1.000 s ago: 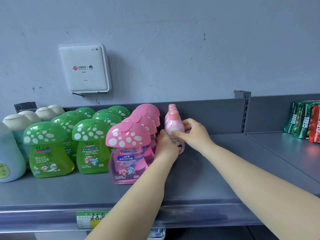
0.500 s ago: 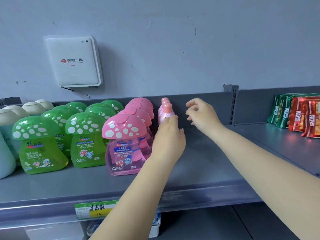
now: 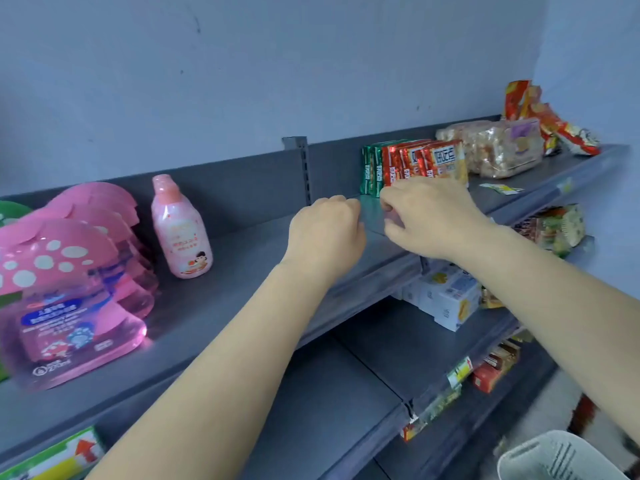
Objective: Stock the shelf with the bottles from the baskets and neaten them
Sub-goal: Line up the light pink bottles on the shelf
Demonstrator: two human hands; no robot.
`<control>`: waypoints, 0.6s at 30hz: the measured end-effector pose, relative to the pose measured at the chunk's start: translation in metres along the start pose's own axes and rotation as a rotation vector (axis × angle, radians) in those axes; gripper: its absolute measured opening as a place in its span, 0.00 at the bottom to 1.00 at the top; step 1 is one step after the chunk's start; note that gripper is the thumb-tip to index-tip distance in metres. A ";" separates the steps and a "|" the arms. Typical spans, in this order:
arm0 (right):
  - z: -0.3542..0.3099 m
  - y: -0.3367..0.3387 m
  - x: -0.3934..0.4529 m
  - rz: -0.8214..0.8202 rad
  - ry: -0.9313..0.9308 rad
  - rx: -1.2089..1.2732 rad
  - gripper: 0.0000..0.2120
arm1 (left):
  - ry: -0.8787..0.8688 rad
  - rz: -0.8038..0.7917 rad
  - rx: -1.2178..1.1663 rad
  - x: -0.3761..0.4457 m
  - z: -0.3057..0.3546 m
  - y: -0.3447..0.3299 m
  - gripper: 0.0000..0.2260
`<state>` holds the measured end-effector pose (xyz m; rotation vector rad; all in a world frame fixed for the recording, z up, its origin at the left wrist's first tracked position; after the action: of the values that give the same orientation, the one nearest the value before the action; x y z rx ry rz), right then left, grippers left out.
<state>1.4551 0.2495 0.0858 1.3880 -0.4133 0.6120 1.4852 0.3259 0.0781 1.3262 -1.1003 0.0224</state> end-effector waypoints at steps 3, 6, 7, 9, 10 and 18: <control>0.041 0.003 -0.047 -0.052 -0.102 -0.053 0.09 | -0.133 -0.020 -0.043 0.003 0.062 -0.014 0.09; 0.076 0.001 -0.096 -0.097 -0.194 -0.076 0.09 | -0.264 -0.035 -0.109 -0.005 0.122 -0.031 0.05; 0.085 -0.001 -0.113 -0.100 -0.212 -0.066 0.08 | -0.315 -0.042 -0.136 -0.008 0.143 -0.034 0.02; 0.105 -0.006 -0.147 -0.133 -0.250 -0.036 0.06 | -0.394 -0.076 -0.185 -0.015 0.182 -0.050 0.04; 0.115 -0.010 -0.166 -0.160 -0.278 -0.025 0.06 | -0.421 -0.126 -0.223 -0.020 0.203 -0.061 0.03; 0.177 -0.056 -0.327 -0.413 -0.557 0.059 0.09 | -0.506 -0.448 -0.354 -0.091 0.346 -0.154 0.10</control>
<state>1.2492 0.0196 -0.1299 1.6364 -0.5304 -0.1116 1.3117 0.0608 -0.1489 1.2533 -1.1293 -0.8413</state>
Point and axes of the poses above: each hand's wrist, its own x-axis towards the middle knuckle, its own y-axis out of the back of the hand, z = x × y, the point moved 10 cm from there along x, towards the middle knuckle, and after that the axes turned 9 degrees about x, right-handed, at the moved point
